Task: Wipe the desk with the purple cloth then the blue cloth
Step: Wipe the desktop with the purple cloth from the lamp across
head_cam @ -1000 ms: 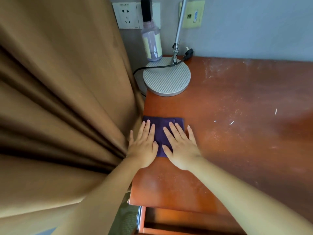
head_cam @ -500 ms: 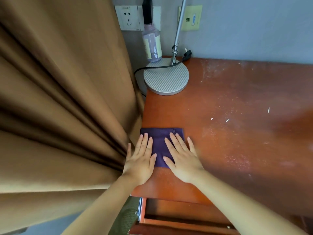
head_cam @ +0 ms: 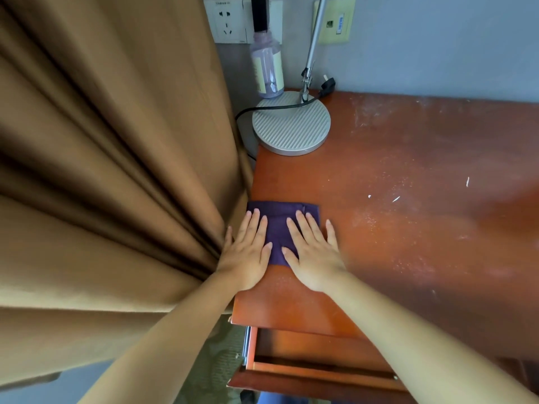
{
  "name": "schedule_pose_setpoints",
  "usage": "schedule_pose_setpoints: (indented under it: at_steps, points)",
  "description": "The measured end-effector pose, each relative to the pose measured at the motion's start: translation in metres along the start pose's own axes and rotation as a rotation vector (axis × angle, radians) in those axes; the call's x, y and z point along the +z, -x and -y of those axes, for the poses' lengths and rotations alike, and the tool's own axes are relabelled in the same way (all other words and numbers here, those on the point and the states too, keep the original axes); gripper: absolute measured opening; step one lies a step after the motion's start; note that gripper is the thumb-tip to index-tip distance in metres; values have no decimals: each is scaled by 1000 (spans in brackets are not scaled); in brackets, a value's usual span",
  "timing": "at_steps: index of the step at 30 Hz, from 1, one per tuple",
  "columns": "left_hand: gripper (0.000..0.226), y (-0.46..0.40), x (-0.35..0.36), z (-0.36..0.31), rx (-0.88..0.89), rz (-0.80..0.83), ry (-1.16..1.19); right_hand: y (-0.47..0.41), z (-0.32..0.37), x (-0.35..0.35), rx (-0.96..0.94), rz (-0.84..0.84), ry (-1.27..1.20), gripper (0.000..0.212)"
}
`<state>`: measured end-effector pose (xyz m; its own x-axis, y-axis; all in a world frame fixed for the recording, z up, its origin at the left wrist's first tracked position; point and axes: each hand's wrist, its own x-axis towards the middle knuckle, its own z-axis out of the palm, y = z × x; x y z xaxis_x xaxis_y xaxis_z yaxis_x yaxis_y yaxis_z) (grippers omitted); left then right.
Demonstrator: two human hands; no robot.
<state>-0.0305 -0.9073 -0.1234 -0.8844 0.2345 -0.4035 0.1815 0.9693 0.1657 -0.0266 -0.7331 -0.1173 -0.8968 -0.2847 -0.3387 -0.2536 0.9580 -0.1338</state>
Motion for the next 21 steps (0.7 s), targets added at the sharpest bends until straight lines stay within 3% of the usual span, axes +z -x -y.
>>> schedule_pose_setpoints:
  at_steps: [2, 7, 11, 14, 17, 21]
  points:
    - [73, 20, 13, 2, 32, -31, -19, 20, 7, 12, -16, -21, -7, 70]
    - [60, 60, 43, 1, 27, -32, -27, 57, 18, 35, 4, -1, -22, 66]
    - [70, 46, 28, 1, 56, -73, -57, 46, 14, 23, -39, -18, 1, 68]
    - [77, 26, 14, 3, 55, 5, -31, 27, 7, 11, -58, -3, 3, 76]
    - [65, 22, 9, 1, 26, 39, -47, 19, 6, 4, -45, 59, 13, 64]
    - [79, 53, 25, -2, 17, 11, -64, 42, 11, 15, -86, 54, 23, 68]
